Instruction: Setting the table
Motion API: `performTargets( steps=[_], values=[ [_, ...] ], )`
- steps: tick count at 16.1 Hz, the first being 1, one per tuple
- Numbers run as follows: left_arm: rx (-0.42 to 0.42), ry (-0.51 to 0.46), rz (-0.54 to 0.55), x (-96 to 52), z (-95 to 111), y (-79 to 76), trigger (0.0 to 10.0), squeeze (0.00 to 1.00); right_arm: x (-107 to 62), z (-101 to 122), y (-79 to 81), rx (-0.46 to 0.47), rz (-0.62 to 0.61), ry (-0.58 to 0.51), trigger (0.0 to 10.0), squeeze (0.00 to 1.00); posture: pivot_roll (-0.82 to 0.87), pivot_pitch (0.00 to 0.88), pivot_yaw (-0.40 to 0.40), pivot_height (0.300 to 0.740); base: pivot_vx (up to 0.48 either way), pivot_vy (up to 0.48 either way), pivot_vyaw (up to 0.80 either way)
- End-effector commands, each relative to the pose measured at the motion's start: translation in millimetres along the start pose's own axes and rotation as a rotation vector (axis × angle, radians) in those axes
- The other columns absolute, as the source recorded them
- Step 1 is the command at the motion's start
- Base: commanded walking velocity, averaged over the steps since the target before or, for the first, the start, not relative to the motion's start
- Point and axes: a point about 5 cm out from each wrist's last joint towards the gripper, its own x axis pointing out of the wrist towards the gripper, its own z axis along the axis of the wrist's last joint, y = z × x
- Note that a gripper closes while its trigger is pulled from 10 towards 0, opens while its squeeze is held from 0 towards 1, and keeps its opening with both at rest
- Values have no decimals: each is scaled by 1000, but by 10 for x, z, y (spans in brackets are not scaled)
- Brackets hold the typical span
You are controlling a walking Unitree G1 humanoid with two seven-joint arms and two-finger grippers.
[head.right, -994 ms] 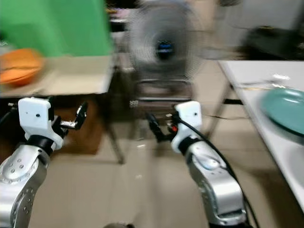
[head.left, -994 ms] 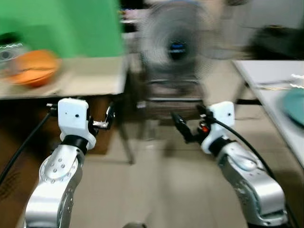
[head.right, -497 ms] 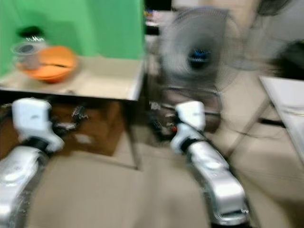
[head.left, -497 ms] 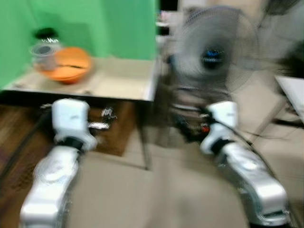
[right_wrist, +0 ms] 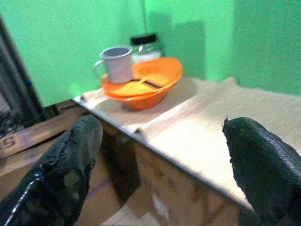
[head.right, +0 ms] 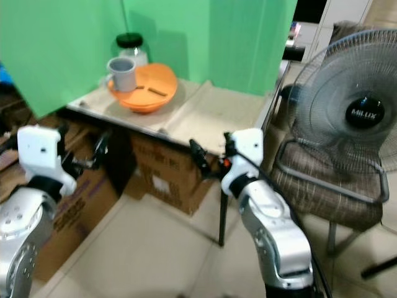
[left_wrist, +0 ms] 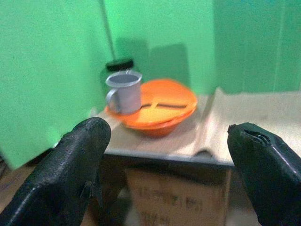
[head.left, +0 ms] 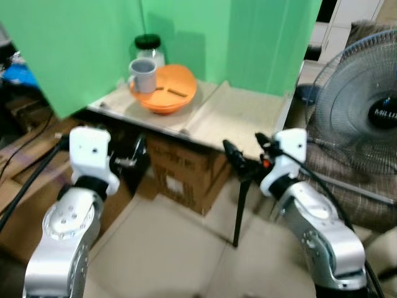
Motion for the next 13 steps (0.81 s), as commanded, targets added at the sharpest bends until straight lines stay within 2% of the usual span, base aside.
performTargets(
  steps=[1, 2, 3, 4, 6, 10, 11, 12, 13],
  values=[
    [-2, 8, -17, -5, -19, -28, 10000, 16, -11, 12, -18, 2, -3, -7, 10000, 710, 33, 0, 58, 740, 424, 0, 0],
    [-3, 11, -20, -10, -30, -35, 10000, 16, -9, 3, -3, -2, 10, -3, 10000, 502, 33, 0, 56, 740, 420, 0, 0],
    [-2, 8, -38, -21, -23, -57, 10000, 16, -11, 11, 22, 0, 28, -8, 10000, 224, 38, 0, 47, 740, 424, 0, 0],
    [-1, 9, -35, -30, -32, -55, 10000, 16, -7, 10, 40, -8, 44, -7, 10000, 192, 38, 0, 44, 740, 420, 0, 0],
    [1, 13, -37, -42, -41, -70, 10000, 20, 0, 15, 81, -46, 82, -5, 10000, 200, 43, 0, 43, 740, 424, 0, 0],
    [6, 15, -41, -67, -48, -84, 10000, 12, 2, 29, 139, -47, 133, -10, 10000, 212, 49, 0, 35, 740, 424, 0, 800],
    [7, 15, -44, -66, -45, -86, 10000, 12, 3, 38, 141, -37, 133, -15, 10000, 188, 49, 0, 33, 740, 420, 0, 0],
    [8, 14, -47, -65, -42, -84, 10000, 16, 10, 54, 137, -19, 129, -22, 10000, 0, 48, 0, 34, 740, 424, 0, 0],
    [9, 16, -55, -68, -45, -91, 10000, 16, 19, 73, 123, -10, 121, -27, 10000, 0, 48, 0, 35, 740, 428, 0, 0]
  ],
)
